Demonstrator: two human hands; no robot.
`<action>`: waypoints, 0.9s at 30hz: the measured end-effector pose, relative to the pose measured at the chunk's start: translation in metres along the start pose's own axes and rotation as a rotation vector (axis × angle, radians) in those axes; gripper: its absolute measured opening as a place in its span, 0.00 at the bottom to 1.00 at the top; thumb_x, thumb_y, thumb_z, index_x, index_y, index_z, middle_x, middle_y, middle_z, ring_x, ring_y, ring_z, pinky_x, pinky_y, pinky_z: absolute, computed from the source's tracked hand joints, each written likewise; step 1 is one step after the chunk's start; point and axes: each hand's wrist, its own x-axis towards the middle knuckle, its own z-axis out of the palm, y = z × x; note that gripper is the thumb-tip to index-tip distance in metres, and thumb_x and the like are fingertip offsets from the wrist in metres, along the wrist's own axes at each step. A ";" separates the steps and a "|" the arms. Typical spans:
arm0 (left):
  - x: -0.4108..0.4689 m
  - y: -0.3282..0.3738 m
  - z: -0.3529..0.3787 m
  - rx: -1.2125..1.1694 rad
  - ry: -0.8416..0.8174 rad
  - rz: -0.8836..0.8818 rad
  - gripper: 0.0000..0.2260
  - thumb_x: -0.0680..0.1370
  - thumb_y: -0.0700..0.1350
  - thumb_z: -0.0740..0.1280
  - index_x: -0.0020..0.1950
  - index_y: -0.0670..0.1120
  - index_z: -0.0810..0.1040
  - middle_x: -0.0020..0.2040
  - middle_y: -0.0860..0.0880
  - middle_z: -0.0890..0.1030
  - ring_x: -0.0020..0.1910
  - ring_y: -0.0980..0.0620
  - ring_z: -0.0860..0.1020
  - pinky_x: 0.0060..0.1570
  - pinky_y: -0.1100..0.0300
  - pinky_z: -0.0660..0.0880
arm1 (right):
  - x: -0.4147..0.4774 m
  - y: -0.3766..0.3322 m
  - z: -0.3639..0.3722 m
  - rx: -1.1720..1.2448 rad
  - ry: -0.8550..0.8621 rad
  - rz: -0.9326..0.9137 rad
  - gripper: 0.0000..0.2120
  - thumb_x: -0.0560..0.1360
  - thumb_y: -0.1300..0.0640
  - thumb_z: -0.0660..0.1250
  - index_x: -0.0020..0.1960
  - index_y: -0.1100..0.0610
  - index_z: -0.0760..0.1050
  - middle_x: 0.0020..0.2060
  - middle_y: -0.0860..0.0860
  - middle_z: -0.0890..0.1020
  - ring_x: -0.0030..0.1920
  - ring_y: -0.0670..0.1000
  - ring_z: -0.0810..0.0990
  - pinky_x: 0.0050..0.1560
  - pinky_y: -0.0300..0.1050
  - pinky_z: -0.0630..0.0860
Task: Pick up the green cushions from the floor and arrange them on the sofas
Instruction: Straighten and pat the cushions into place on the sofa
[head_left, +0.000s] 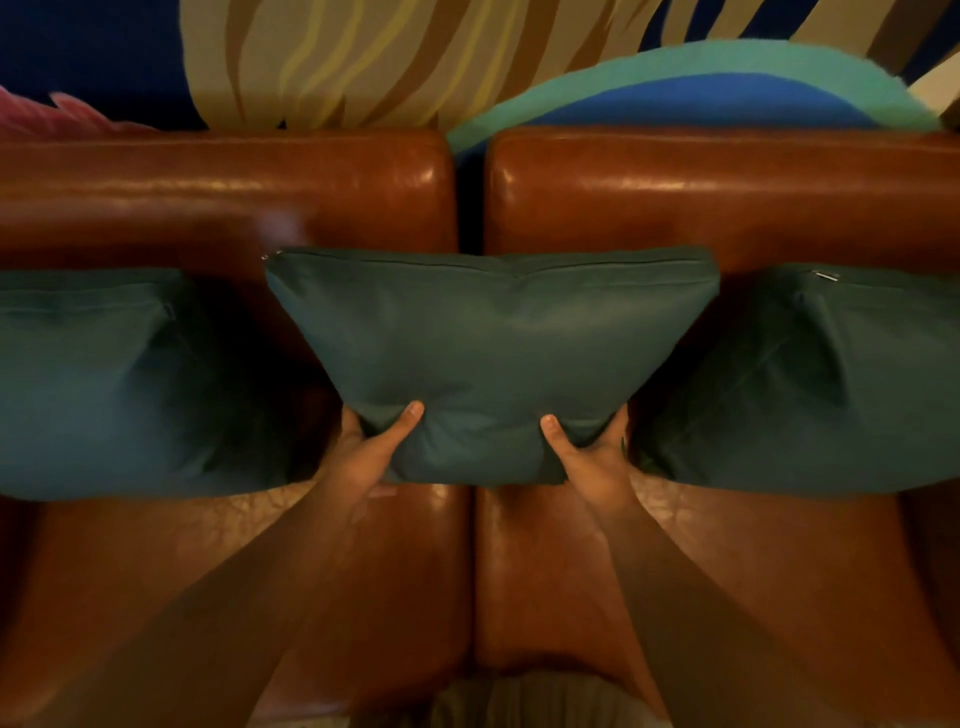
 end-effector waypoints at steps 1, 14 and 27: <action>-0.003 -0.001 -0.002 0.017 0.035 0.044 0.54 0.55 0.73 0.83 0.78 0.63 0.67 0.69 0.59 0.79 0.66 0.54 0.81 0.61 0.49 0.81 | -0.005 -0.003 -0.001 -0.009 0.022 0.014 0.58 0.66 0.38 0.86 0.86 0.52 0.59 0.77 0.48 0.73 0.73 0.34 0.73 0.78 0.44 0.71; -0.010 0.096 -0.018 0.020 0.142 0.343 0.49 0.62 0.68 0.84 0.78 0.68 0.64 0.67 0.61 0.81 0.65 0.56 0.81 0.65 0.44 0.79 | -0.012 -0.046 0.009 0.139 0.133 0.000 0.54 0.72 0.52 0.85 0.87 0.47 0.56 0.68 0.32 0.75 0.65 0.26 0.76 0.76 0.48 0.75; -0.045 0.114 -0.022 0.284 0.368 0.474 0.53 0.70 0.57 0.83 0.85 0.62 0.51 0.82 0.43 0.56 0.75 0.53 0.63 0.76 0.57 0.61 | -0.035 -0.081 0.013 -0.338 0.277 -0.301 0.56 0.70 0.41 0.84 0.88 0.41 0.54 0.86 0.58 0.51 0.85 0.63 0.57 0.82 0.63 0.62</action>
